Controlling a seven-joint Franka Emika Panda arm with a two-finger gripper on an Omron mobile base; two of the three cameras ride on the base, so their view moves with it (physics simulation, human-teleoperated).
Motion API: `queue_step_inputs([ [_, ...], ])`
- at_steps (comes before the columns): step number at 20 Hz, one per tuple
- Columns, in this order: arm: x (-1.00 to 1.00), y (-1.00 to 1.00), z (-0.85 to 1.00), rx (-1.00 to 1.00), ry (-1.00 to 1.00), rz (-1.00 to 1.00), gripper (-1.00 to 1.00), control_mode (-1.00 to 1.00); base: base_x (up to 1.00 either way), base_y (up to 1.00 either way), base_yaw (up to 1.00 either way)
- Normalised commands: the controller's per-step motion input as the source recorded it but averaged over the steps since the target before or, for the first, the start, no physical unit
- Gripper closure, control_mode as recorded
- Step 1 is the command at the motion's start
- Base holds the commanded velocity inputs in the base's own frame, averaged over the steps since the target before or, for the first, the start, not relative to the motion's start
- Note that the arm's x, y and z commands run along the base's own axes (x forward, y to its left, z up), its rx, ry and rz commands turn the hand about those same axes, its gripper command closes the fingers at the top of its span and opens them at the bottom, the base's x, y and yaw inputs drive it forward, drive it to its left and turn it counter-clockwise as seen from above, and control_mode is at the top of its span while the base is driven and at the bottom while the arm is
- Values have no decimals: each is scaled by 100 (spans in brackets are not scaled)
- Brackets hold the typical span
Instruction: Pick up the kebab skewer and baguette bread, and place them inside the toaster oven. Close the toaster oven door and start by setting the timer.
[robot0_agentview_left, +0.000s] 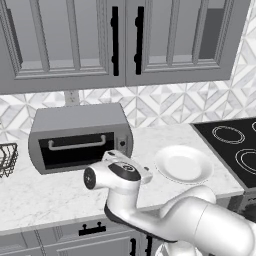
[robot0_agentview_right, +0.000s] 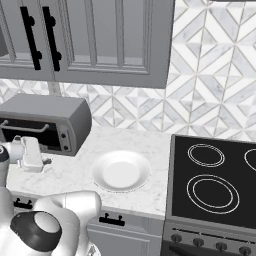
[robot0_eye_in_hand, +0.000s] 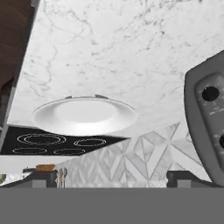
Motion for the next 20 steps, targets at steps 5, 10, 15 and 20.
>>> queue_step_inputs([
  [5, 72, 12, -7, -2, 7, 35, -100, -100, 0, 0, 0],
  [10, 14, 44, -28, -14, 0, 8, -100, -100, 0, 0, 0],
  [15, 14, 30, -25, -14, 0, 0, -100, -100, 0, 0, 0],
  [20, 33, 0, -1, -7, 0, 0, -100, -100, 0, 0, 0],
])
